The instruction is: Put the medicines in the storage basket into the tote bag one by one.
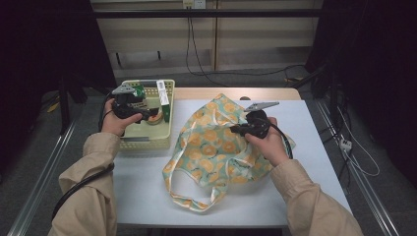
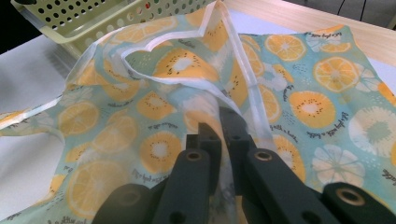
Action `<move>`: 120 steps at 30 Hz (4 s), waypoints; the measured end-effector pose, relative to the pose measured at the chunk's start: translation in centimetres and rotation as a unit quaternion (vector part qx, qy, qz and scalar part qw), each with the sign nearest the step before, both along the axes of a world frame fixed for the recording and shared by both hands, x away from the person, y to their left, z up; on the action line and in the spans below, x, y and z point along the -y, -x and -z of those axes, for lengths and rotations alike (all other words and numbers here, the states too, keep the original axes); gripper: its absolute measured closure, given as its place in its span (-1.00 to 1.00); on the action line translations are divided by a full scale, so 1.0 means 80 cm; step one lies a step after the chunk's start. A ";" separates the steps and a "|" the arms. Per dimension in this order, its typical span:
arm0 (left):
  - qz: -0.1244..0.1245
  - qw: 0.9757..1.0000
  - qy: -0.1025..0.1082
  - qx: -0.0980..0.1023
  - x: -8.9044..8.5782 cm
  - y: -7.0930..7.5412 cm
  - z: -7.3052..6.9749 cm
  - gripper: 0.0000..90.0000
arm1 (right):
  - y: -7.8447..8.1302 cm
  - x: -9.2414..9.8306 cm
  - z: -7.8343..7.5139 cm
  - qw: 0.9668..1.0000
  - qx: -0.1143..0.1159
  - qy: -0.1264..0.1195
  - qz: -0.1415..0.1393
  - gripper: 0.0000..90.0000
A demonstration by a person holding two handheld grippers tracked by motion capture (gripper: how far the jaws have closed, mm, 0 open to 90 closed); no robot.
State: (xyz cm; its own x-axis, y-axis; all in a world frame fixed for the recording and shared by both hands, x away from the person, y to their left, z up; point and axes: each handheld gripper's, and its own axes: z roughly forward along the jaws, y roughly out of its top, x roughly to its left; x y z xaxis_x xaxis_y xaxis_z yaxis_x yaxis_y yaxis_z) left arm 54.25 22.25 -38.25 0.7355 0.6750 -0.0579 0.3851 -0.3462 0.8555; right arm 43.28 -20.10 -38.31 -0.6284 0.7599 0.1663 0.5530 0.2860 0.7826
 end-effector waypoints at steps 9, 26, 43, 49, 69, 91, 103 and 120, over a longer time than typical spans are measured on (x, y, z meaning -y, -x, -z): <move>0.002 0.999 -0.050 -0.018 0.012 -0.026 0.028 -0.81 | -0.003 0.002 0.003 1.000 -0.005 -0.004 0.000 0.99; -0.037 0.990 -0.117 -0.066 0.014 -0.053 0.066 -0.78 | -0.007 0.000 0.008 1.000 -0.013 -0.003 -0.008 0.99; -0.044 0.980 -0.154 -0.120 0.021 -0.070 0.085 -0.62 | -0.007 0.000 0.008 1.000 -0.017 -0.001 -0.012 0.99; -0.062 0.976 -0.156 -0.136 0.021 -0.067 0.082 -0.55 | -0.006 0.001 0.007 1.000 -0.016 0.000 -0.009 0.99; -0.042 0.990 -0.103 -0.091 0.015 -0.021 -0.028 -0.54 | -0.007 0.004 0.004 1.000 -0.016 -0.004 0.007 0.99; 0.131 0.988 -0.059 -0.049 0.124 0.085 -0.084 -0.54 | -0.021 -0.027 0.010 1.000 -0.018 0.012 -0.002 0.99; 0.153 0.986 -0.059 -0.043 0.152 0.110 -0.057 -0.54 | -0.040 -0.049 0.013 1.000 -0.025 0.009 0.002 0.99; 0.168 0.979 -0.091 -0.065 0.215 0.119 0.019 -0.54 | -0.038 -0.039 0.008 1.000 -0.027 0.000 0.010 0.99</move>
State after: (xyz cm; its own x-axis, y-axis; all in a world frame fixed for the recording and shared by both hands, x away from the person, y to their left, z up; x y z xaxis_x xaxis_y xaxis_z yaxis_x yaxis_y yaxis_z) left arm 44.72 5.01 -39.79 0.9127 0.4031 -0.0662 0.3236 -0.6145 0.7195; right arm 46.30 -16.97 -38.94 -0.6036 0.7719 0.1995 0.6003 0.2753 0.7509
